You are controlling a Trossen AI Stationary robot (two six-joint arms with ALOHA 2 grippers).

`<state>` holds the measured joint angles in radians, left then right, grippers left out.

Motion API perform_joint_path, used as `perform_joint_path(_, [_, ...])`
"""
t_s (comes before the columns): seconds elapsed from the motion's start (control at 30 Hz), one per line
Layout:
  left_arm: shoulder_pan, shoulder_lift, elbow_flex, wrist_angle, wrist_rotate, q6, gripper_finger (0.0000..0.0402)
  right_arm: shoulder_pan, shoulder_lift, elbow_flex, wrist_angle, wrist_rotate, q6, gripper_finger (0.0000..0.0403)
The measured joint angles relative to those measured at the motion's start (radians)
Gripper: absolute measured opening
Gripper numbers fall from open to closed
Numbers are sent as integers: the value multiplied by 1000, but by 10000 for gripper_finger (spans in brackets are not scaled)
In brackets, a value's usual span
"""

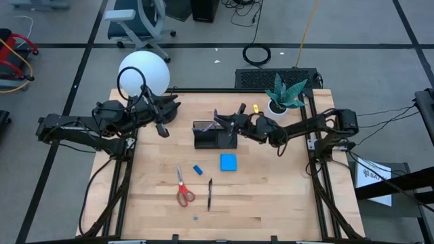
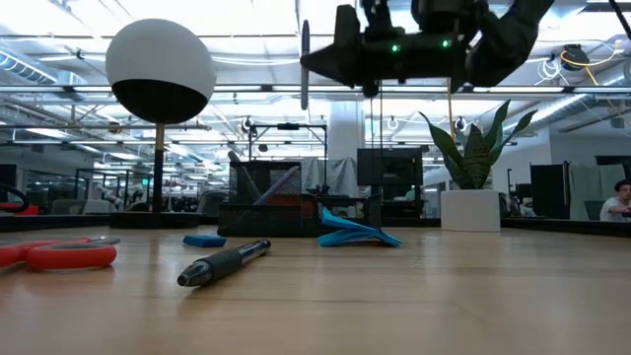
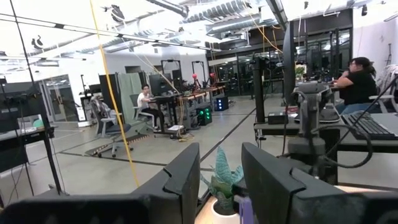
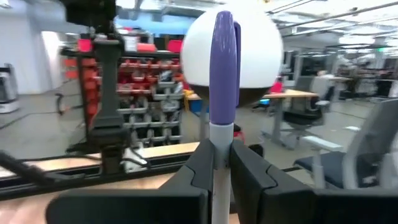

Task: Pick and place office supplies into organizer
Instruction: Put the blue marker into the black mesh organizer

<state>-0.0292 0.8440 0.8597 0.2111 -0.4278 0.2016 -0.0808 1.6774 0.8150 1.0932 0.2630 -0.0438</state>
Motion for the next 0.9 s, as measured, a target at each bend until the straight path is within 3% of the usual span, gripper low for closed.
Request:
perform_joint_path(0.33, [0,0,0,0,0,0,127,-57,186,16,221,-138,44,22])
perform_joint_path(0.7, [0,0,0,0,0,0,127,-76,305,69,228,-165,82,22])
perform_joint_path(0.9, [0,0,0,0,0,0,127,-78,305,69,230,-164,76,22])
